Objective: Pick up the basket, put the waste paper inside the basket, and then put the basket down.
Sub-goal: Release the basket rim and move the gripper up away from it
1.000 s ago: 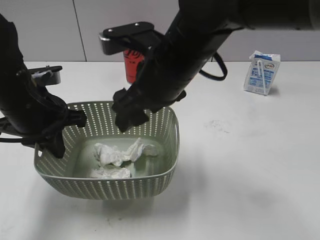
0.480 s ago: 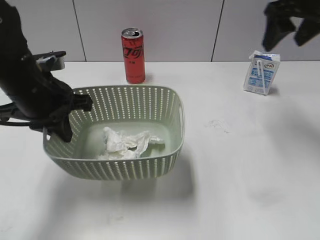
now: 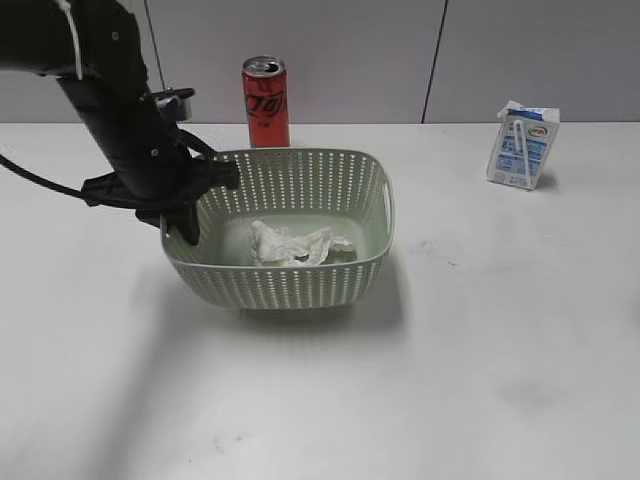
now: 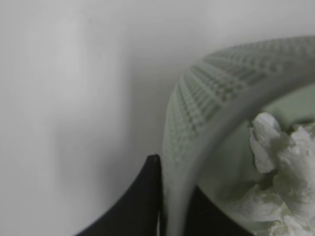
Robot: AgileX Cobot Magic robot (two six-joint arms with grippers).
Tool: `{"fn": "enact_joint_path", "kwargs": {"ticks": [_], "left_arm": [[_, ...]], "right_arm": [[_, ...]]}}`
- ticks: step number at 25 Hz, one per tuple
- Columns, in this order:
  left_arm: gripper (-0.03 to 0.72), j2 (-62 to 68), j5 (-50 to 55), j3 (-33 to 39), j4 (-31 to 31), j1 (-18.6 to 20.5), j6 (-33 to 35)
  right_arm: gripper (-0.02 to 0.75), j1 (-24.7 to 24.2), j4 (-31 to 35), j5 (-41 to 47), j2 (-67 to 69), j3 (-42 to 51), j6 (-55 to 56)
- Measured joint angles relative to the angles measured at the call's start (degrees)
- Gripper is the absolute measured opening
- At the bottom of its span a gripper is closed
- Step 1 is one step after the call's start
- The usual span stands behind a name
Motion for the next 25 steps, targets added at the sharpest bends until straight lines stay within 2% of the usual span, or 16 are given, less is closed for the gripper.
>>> {"fn": "enact_joint_path", "kwargs": {"ticks": [4,6,8,13,15,17,20,25], "left_arm": [[0.024,2.7,-0.5,-2.0,0.0,0.0,0.0],[0.078,2.9,-1.1,-2.1,0.2,0.0,0.0],[0.176,2.9,-1.3,-2.1,0.2,0.0,0.0],[0.547,2.8,0.4,-2.4,0.3,0.0,0.2],[0.636,1.7,0.8,-2.4,0.4,0.0,0.3],[0.673,-0.1,0.8,-2.4,0.9,0.5,0.5],[0.689,-3.8,1.9,-2.6,1.5,2.5,1.9],[0.691,-10.5,6.6,-3.0,5.2,9.5,6.4]], "right_arm": [[0.571,0.0,-0.3,0.1,-12.8,12.9,0.0],[0.571,0.0,-0.2,-0.1,-19.6,19.4,0.0],[0.571,0.0,0.0,-1.2,-25.6,26.3,0.0],[0.571,0.0,0.0,-3.8,-41.6,41.4,0.1],[0.571,0.0,0.0,-4.6,-47.5,46.8,0.1],[0.571,0.0,0.0,-5.1,-53.3,51.0,0.1],[0.571,0.0,0.0,-6.7,-62.3,53.5,0.1],[0.571,0.0,0.0,-8.8,-73.4,54.6,0.3]]}}
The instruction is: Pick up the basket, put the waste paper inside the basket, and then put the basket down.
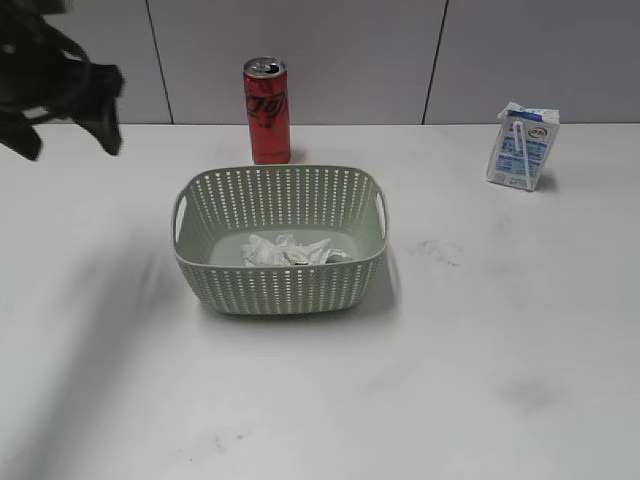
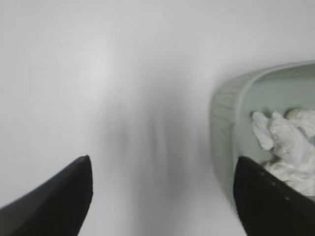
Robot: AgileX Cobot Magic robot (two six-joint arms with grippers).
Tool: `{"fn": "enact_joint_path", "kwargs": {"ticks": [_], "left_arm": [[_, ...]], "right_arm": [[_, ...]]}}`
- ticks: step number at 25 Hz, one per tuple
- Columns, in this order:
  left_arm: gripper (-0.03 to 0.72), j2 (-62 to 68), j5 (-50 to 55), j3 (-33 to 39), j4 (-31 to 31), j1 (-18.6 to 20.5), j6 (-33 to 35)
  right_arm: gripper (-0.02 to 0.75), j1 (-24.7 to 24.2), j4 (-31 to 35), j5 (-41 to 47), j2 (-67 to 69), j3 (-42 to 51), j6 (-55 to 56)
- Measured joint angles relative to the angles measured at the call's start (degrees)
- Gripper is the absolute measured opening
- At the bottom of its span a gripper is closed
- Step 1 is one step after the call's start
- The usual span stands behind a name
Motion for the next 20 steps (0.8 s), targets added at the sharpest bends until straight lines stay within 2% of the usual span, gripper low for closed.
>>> {"fn": "enact_joint_path", "kwargs": {"ticks": [4,8,12,16,20], "left_arm": [[0.68,-6.1,3.3,0.0,6.4,6.1,1.1],[0.658,-12.6,7.4,0.5,8.3,11.0,1.3],[0.643,-23.9,7.9,6.4,7.3,11.5,1.5],[0.629,-39.4,5.2,17.6,4.5,11.4,1.5],[0.614,-55.5,3.2,28.9,4.3,11.4,1.5]], "right_arm": [[0.571,0.0,0.0,-0.1,-6.8,0.0,0.0],[0.571,0.0,0.0,-0.1,-11.1,0.0,0.0],[0.571,0.0,0.0,-0.1,-11.9,0.0,0.1],[0.571,0.0,0.0,-0.1,-11.9,0.0,0.1],[0.571,0.0,0.0,-0.1,-11.9,0.0,0.1]]}}
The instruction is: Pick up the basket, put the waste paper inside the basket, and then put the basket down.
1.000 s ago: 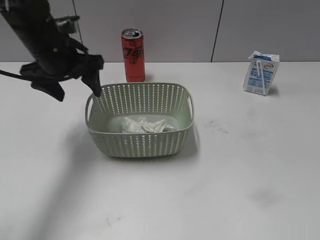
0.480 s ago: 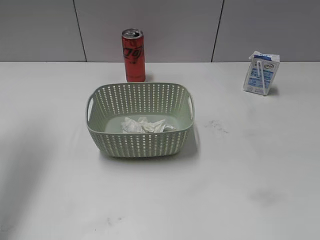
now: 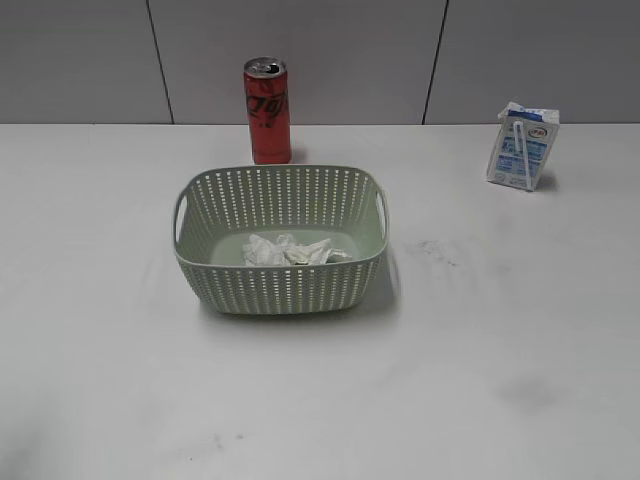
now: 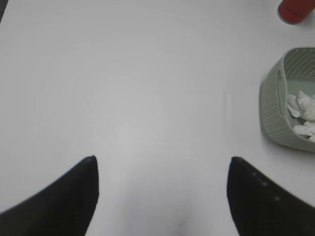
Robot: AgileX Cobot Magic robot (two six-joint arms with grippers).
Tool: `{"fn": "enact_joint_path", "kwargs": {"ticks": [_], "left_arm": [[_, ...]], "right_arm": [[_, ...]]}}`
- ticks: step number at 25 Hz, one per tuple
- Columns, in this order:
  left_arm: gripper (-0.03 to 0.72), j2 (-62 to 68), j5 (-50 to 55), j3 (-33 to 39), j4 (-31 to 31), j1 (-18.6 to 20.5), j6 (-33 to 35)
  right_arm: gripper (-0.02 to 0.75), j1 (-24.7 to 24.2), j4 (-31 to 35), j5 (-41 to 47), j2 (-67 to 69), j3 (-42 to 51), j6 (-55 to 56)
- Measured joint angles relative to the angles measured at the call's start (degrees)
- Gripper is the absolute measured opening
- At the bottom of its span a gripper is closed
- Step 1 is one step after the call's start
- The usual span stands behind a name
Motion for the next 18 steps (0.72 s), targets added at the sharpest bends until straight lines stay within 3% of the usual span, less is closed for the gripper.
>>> {"fn": "enact_joint_path", "kwargs": {"ticks": [9,18], "left_arm": [[0.588,-28.5,0.8,16.6,0.1,0.0,0.0],[0.587,-46.2,1.8,25.8,0.0,0.0,0.0]], "right_arm": [[0.57,0.0,0.0,-0.1,0.0,0.0,0.1],[0.57,0.0,0.0,-0.1,0.0,0.0,0.1]]}}
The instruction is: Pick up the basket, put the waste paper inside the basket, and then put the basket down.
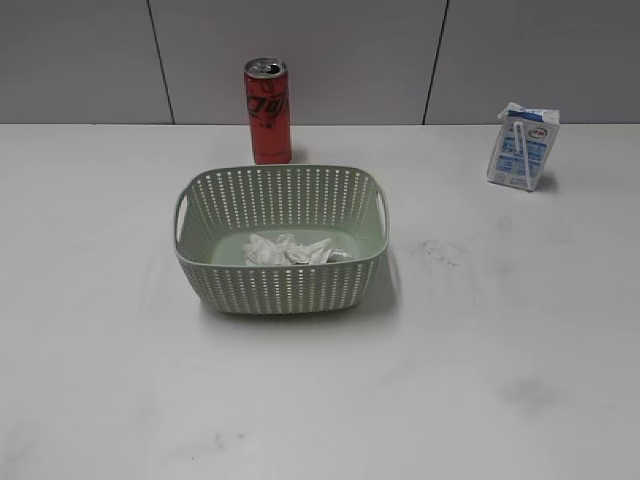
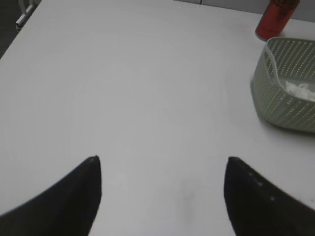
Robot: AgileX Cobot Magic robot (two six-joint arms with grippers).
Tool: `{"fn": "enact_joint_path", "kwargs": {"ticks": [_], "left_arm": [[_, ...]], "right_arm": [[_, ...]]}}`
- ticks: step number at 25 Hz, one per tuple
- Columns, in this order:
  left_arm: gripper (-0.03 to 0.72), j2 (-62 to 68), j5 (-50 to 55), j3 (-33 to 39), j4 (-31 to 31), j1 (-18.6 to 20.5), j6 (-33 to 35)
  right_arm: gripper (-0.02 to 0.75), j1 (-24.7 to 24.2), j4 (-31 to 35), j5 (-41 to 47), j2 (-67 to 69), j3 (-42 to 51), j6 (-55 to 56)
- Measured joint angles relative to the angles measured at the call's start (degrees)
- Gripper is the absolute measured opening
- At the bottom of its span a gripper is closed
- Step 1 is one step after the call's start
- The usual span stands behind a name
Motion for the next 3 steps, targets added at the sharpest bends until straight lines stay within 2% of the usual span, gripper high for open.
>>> {"fn": "enact_joint_path", "kwargs": {"ticks": [3], "left_arm": [[0.587,-1.6,-1.1,1.2,0.0,0.0,0.0]], "right_arm": [[0.57,0.0,0.0,0.0,0.0,0.0,0.0]]}}
